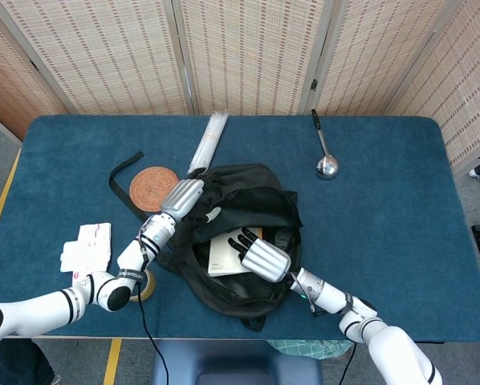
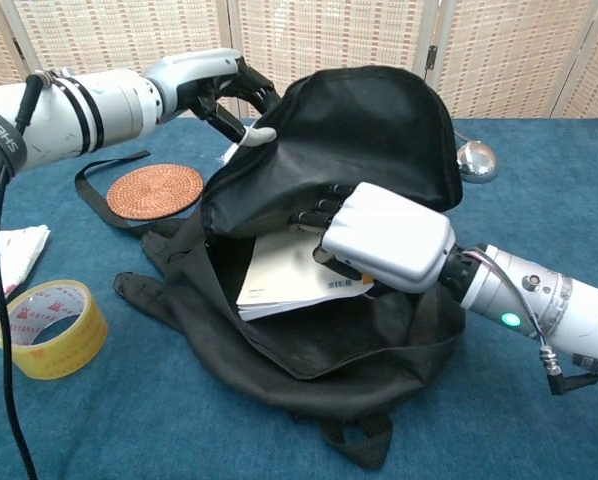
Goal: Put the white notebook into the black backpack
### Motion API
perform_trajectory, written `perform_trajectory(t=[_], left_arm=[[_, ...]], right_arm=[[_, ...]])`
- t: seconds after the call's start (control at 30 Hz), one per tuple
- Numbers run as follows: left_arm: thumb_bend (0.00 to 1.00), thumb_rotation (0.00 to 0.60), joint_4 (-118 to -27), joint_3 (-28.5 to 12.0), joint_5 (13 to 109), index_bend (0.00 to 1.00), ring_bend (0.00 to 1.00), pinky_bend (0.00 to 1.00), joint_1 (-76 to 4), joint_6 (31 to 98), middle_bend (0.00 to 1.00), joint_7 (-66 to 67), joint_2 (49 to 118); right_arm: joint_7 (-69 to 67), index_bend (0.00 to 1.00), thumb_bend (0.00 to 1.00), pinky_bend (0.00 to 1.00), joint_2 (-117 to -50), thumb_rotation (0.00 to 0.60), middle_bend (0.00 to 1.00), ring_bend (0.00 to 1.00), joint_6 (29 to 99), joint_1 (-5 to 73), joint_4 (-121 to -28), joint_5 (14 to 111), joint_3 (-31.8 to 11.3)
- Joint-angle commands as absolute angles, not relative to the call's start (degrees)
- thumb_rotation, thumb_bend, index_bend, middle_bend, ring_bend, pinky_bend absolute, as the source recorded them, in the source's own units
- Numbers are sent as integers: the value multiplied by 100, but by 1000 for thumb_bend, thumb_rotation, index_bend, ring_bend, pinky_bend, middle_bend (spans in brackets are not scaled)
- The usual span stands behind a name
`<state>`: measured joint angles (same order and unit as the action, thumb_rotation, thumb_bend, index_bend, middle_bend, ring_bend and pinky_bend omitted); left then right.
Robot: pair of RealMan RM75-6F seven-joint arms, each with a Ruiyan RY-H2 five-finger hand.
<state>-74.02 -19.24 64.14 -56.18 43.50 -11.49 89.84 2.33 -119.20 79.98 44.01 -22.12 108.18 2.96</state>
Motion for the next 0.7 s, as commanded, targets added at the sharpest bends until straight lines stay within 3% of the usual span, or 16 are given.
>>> perform_trajectory(t=[0.03,0.23,0.37,0.7], left_arm=[[468,600,-7381,-1920,6389,565,224,0,-5624,4325,297,-1160,8989],[467,600,-7394,-1909,6321,557,219,0,-5638,4261,297,-1137,8975],[467,600,-7430,-1908,6251,554,215,0,-5642,4231,297,-1102,8961],[467,600,-7496,-1880,6234,550,213,0,-5628,4257,297,-1042,8940]], right_arm=[[436,167,436,73,-11797,600,112,190,8095,4292,-2505,10718,295],[890,72,239,12,-11369,600,70,131,8103,4156,-3320,10602,326],[1520,1,95,0,-10991,600,9,62,7740,4105,-4049,10426,292],[2360,0,57,0,-10013,600,0,6,7689,3893,-5729,10391,370]])
